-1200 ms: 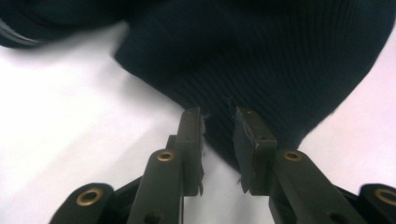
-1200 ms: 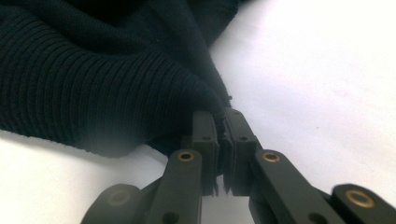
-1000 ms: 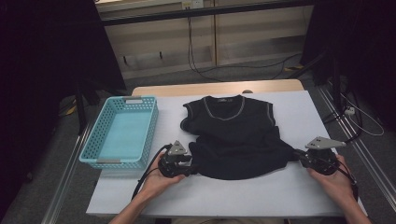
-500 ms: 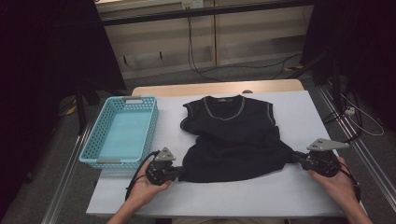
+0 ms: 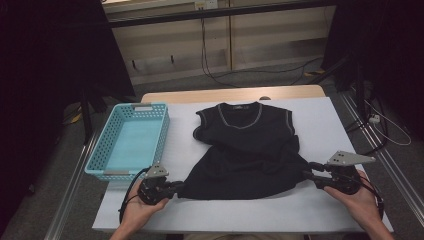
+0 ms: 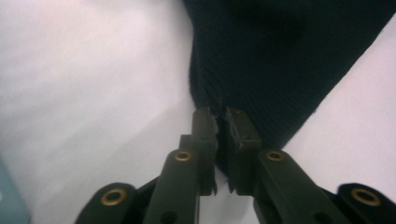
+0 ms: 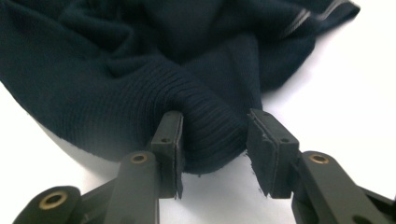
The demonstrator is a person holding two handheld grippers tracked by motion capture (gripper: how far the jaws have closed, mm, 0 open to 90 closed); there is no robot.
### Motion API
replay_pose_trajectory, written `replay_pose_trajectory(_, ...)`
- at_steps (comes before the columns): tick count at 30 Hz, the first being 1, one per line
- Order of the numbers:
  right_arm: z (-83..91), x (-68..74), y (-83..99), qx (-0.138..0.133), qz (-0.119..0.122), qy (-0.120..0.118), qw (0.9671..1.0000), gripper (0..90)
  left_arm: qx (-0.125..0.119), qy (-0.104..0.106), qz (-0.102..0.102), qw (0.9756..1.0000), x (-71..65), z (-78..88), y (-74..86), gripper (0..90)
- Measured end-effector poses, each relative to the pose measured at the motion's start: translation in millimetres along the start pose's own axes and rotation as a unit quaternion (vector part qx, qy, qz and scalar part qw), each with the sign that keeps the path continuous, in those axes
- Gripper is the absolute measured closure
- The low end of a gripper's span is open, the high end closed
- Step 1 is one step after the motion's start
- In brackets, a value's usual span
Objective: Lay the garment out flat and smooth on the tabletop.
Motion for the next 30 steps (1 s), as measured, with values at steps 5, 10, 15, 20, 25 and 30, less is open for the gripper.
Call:
replay_pose_trajectory(5, 6.0, 1.0, -5.7, -0.019, -0.005, -0.002, 0.9998, 55.0, -0.016, -0.008, -0.011, 0.9998, -1.4, 0.1, -9.8, 73.2)
replay_pose_trajectory(10, 0.9, -3.4, -3.0, -0.007, -0.002, 0.016, 0.9998, 53.6, -0.006, -0.006, -0.019, 0.9998, -0.9, -13.6, -14.3, 68.1)
replay_pose_trajectory(15, -6.7, -10.9, 5.5, 0.018, -0.005, 0.036, 0.9992, 50.7, 0.008, -0.021, -0.014, 0.9997, 5.0, -25.4, -13.5, 60.3)
replay_pose_trajectory(20, -16.7, -12.5, 14.4, 0.048, -0.004, 0.040, 0.9980, 47.1, 0.017, -0.022, -0.016, 0.9995, 4.3, -31.9, -10.1, 59.4)
replay_pose_trajectory(25, -29.1, -10.2, 20.1, 0.073, -0.007, 0.028, 0.9969, 49.4, 0.017, -0.026, -0.014, 0.9994, 5.7, -36.9, -9.5, 57.3)
replay_pose_trajectory(30, -30.5, -4.6, 18.1, 0.072, -0.004, 0.006, 0.9974, 72.0, 0.019, -0.007, -0.002, 0.9998, 4.6, -37.5, -9.5, 71.3)
Point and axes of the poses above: each handheld gripper's, and its own axes: z roughly backward along the jaws, y roughly out of its underside, x roughly to its left, the point moved 6 cm from there along -z, roughly forward along the jaws, and after that the axes turned 7 degrees about y, right-handed, at the moved point
